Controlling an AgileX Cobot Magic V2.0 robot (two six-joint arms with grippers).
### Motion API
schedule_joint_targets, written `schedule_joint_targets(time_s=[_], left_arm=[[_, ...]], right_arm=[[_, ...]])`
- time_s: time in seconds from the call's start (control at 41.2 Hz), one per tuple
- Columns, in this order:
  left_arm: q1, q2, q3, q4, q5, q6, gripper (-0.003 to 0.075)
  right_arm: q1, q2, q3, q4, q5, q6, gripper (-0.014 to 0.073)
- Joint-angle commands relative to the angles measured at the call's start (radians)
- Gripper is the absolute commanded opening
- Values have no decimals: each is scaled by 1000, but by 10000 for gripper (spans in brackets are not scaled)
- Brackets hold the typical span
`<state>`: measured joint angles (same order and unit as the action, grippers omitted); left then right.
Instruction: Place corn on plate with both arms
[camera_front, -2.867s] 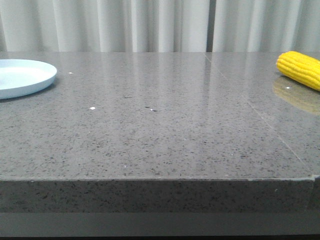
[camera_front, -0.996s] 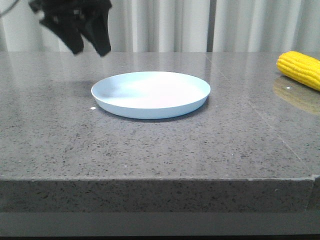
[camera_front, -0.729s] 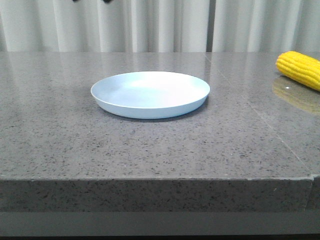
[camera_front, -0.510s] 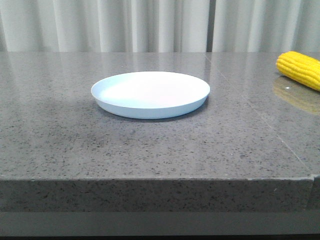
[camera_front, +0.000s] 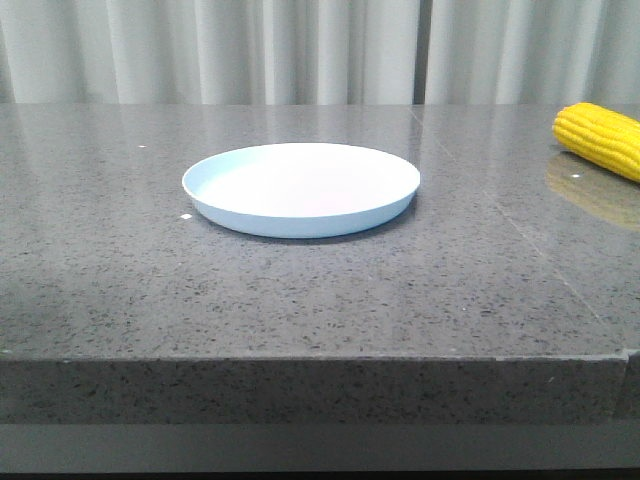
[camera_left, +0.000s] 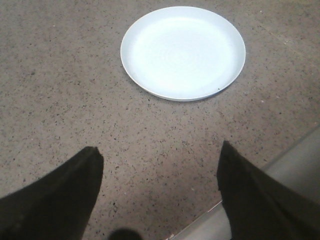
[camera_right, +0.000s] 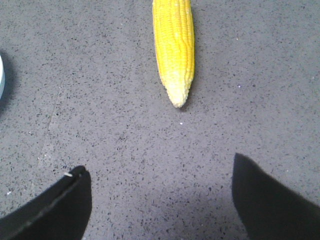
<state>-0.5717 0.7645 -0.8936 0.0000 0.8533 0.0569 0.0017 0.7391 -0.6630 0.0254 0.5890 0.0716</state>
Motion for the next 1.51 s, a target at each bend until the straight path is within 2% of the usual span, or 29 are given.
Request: schedule_joint_targets(time_s=[0.0, 0.413, 0.753, 1.166, 1.482], left_arm=[[-7, -57, 12, 0, -80, -14, 480], [-7, -76, 27, 0, -80, -14, 480], [-7, -76, 27, 0, -80, -14, 480], [-7, -76, 27, 0, -80, -14, 480], [-7, -76, 27, 0, -80, -14, 480]], right_arm=[[1, 1, -34, 2, -72, -3, 595], [1, 56, -75, -35, -103, -23, 595], [1, 357, -355, -66, 31, -24, 595], [-2, 808, -792, -66, 329, -24, 595], [-2, 1033, -973, -67, 346, -26, 595]])
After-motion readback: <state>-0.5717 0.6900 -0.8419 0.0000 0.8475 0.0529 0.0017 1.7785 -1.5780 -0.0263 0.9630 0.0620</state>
